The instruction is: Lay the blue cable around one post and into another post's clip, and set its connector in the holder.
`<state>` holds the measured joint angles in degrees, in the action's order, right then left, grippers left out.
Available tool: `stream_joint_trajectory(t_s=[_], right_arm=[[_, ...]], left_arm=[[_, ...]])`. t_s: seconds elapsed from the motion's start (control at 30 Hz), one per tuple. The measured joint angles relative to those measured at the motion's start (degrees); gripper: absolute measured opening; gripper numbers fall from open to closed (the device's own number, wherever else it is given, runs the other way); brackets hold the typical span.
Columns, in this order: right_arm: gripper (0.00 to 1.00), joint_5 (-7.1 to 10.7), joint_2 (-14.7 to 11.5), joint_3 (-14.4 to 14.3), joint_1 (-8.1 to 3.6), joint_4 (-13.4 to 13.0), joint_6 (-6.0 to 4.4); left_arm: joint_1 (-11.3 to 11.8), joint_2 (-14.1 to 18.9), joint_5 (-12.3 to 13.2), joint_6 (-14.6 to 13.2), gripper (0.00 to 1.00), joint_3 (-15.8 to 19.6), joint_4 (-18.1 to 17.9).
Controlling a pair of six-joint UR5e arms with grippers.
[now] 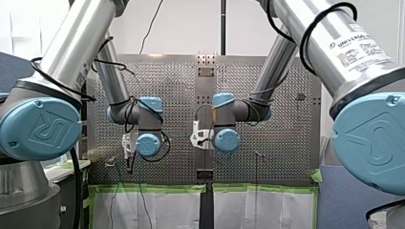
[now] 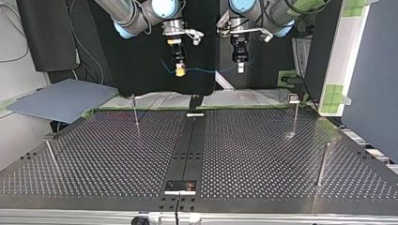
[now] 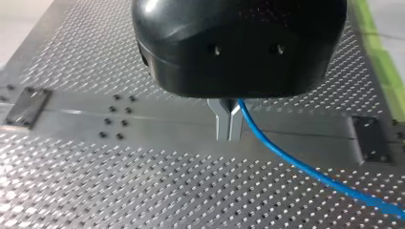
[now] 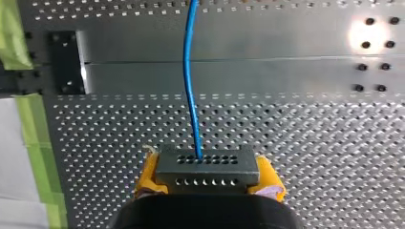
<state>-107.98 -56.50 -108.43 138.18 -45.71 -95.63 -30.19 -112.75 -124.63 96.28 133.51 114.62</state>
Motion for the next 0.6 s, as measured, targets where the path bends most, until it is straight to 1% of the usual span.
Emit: stream_joint_trajectory(t_s=[0.1,0.2,0.3,0.47,0.53,0.6], right_arm=[[0.0,0.64,-1.7,0.32,-0.46,0.92,-0.19],[0.0,1.68,-3.4,1.19,-0.76,2.03,-0.22],[0.0,3.14,-5.12,2.56,-0.88,3.55,-0.11],[0.0,6.12,-8.2,5.51,-0.92,6.55,0.26],[0.0,7.21,-9.57,6.87,-0.93,7.91,0.36],[0.0,7.86,-10.73,8.02,-0.93,9.09,0.39]], left_arm=[[0.33,1.74,-0.04,1.45,0.0,-0.01,1.74],[1.3,3.31,0.81,2.41,0.0,-0.03,3.31],[2.66,4.86,2.16,2.7,0.0,-0.29,4.86],[5.55,7.81,4.86,3.01,0.0,-1.37,7.84],[6.91,9.16,5.46,3.37,0.0,-1.88,9.17],[8.03,10.29,5.66,3.91,0.0,-2.28,10.29]])
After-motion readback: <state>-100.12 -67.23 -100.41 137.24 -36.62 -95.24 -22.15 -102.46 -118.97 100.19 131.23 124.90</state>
